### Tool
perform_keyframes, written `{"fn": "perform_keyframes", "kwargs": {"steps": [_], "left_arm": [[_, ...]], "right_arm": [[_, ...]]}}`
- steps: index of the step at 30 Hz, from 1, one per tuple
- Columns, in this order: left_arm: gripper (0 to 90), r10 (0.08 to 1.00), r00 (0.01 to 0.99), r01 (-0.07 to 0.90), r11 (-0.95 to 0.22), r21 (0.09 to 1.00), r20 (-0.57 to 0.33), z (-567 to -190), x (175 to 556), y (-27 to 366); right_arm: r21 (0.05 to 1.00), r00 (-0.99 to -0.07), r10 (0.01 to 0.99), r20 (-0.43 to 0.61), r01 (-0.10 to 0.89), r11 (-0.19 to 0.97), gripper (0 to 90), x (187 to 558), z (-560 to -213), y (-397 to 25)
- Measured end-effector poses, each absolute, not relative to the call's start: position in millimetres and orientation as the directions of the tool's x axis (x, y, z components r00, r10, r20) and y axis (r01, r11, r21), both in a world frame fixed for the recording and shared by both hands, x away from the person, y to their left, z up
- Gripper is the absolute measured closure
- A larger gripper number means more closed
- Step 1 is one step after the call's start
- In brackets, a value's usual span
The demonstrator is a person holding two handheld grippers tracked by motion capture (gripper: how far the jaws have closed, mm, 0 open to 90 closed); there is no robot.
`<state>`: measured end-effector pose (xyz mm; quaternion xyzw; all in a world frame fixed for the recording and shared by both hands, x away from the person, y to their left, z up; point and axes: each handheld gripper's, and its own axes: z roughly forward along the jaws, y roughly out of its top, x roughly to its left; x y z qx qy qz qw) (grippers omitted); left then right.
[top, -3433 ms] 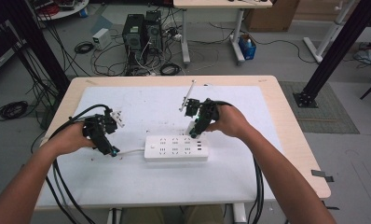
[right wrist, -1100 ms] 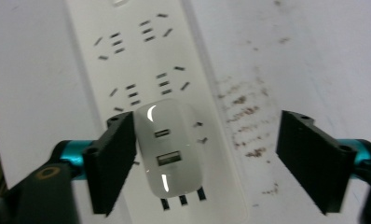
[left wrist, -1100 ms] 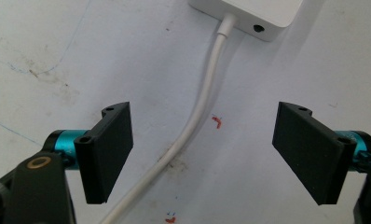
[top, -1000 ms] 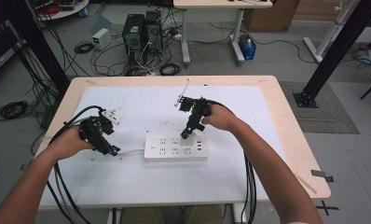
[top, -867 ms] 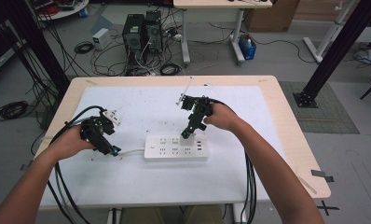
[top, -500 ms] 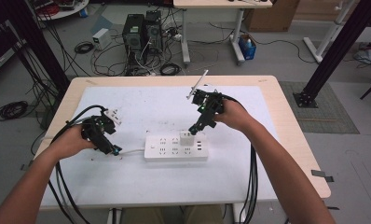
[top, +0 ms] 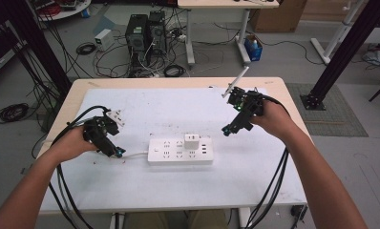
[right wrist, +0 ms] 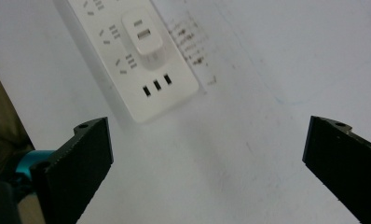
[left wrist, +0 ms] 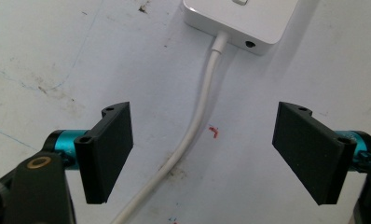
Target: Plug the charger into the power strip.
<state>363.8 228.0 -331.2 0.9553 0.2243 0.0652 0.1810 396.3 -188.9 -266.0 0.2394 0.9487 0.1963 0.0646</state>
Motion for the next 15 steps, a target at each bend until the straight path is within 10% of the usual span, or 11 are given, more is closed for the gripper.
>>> {"fn": "perform_keyframes", "kwargs": {"steps": [15], "left_arm": [[20.3, 0.464, 0.884, 0.405, -0.826, 0.391, 0.064, -326.3, 365.7, 229.1]], "right_arm": [[0.376, -0.815, 0.578, -0.04, 0.524, 0.764, 0.9, 364.2, -289.9, -242.9]]}}
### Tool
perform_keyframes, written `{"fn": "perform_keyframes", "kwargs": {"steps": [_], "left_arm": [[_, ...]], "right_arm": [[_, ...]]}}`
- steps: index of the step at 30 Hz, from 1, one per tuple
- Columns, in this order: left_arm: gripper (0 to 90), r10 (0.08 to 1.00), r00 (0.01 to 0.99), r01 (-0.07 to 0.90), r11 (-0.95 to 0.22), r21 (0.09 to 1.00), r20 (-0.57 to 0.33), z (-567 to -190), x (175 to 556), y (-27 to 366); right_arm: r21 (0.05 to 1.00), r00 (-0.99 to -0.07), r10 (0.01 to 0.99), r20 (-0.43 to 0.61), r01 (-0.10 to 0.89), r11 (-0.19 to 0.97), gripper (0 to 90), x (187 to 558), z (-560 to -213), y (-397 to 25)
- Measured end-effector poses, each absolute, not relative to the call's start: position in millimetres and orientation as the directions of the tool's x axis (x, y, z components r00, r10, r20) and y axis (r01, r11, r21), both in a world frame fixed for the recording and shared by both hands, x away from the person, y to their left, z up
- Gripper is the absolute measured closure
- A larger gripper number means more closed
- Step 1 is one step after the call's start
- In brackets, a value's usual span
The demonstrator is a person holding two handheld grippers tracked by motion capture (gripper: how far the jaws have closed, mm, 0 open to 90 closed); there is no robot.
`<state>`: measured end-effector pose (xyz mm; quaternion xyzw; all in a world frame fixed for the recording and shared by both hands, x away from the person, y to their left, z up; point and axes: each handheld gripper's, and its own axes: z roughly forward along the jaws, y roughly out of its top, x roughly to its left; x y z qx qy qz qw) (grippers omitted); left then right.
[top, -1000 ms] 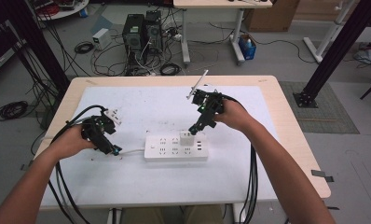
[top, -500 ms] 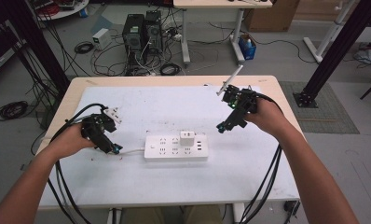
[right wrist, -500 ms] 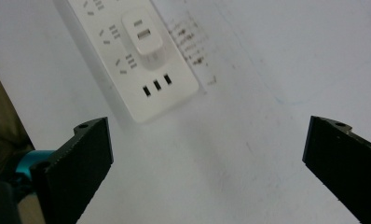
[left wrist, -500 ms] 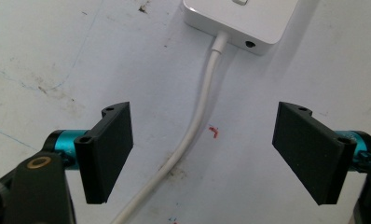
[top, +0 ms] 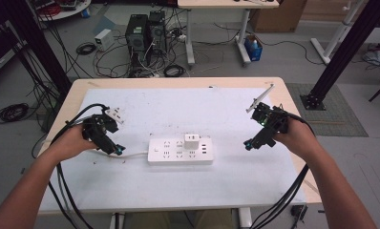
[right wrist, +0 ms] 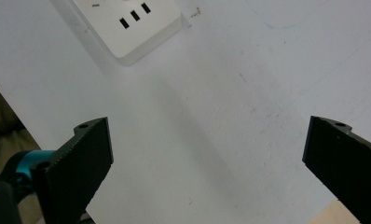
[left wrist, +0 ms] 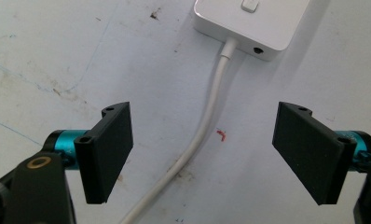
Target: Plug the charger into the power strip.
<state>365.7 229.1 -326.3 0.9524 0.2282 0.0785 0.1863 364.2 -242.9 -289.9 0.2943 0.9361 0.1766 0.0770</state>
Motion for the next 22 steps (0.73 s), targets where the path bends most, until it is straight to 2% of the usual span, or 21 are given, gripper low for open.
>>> {"fn": "perform_keyframes", "kwargs": {"steps": [13, 22], "left_arm": [[20.3, 0.479, 0.875, 0.414, -0.813, 0.409, 0.067, -323.2, 361.0, 233.7], [20.3, 0.488, 0.871, 0.424, -0.807, 0.411, 0.06, -324.4, 360.1, 236.6]], "right_arm": [[0.36, -0.814, 0.579, -0.049, 0.527, 0.77, 0.9, 357.0, -295.9, -240.6], [0.373, -0.786, 0.615, -0.059, 0.554, 0.744, 0.9, 355.3, -300.0, -243.1]]}}
